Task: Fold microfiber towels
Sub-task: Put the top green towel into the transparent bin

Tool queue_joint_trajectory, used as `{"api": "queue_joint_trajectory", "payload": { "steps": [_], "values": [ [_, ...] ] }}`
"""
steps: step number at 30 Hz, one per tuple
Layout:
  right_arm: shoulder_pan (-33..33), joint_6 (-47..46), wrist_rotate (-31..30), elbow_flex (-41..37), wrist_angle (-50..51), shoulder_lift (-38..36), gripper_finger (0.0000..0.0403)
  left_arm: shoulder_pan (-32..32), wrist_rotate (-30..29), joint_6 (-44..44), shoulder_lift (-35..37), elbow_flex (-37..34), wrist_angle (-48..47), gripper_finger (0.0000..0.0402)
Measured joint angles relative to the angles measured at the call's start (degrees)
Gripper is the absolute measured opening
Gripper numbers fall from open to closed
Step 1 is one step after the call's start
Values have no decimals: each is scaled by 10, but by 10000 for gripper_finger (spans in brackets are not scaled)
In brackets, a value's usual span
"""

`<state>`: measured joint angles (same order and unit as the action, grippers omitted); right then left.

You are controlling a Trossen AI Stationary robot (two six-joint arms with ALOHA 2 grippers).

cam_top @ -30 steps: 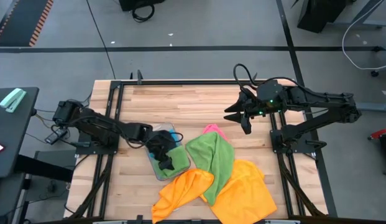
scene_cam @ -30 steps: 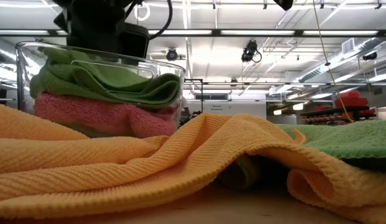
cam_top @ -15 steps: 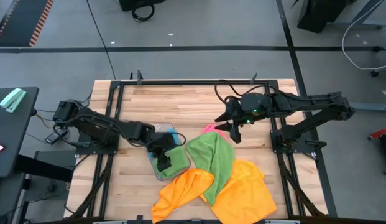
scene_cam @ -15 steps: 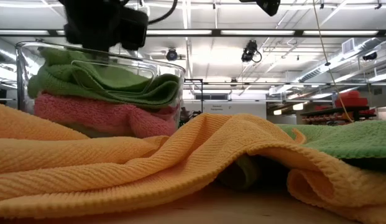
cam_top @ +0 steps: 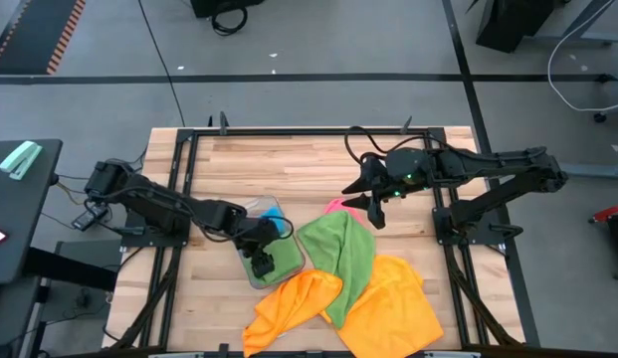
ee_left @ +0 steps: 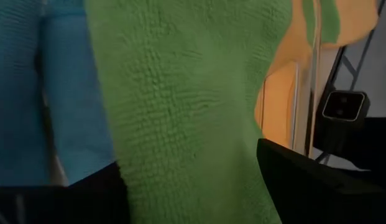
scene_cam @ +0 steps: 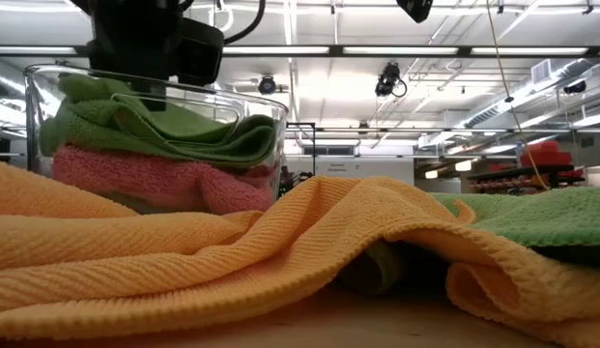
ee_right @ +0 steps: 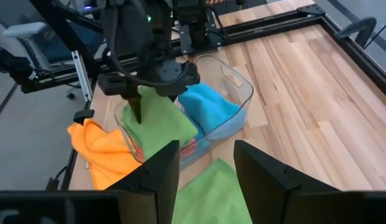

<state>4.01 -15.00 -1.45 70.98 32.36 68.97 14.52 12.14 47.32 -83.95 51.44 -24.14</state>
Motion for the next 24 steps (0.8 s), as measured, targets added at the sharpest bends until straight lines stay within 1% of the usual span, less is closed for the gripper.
{"api": "queue_joint_trajectory", "payload": {
  "steps": [5, 10, 14, 17, 24],
  "values": [
    [0, -1, 0, 0, 0, 0, 161, -3, 1, -15, 2, 0, -13, 272],
    [0, -9, 0, 0, 0, 0, 161, -12, -3, -25, 20, 0, -23, 272],
    [0, -9, 0, 0, -3, 0, 161, -21, -35, -32, 35, 0, -47, 272],
    [0, -6, 0, 0, -5, 0, 161, -21, -43, -30, 35, 0, -44, 272],
    [0, -7, 0, 0, -8, 0, 161, 10, -40, -5, 29, 0, -25, 264]
  ]
}}
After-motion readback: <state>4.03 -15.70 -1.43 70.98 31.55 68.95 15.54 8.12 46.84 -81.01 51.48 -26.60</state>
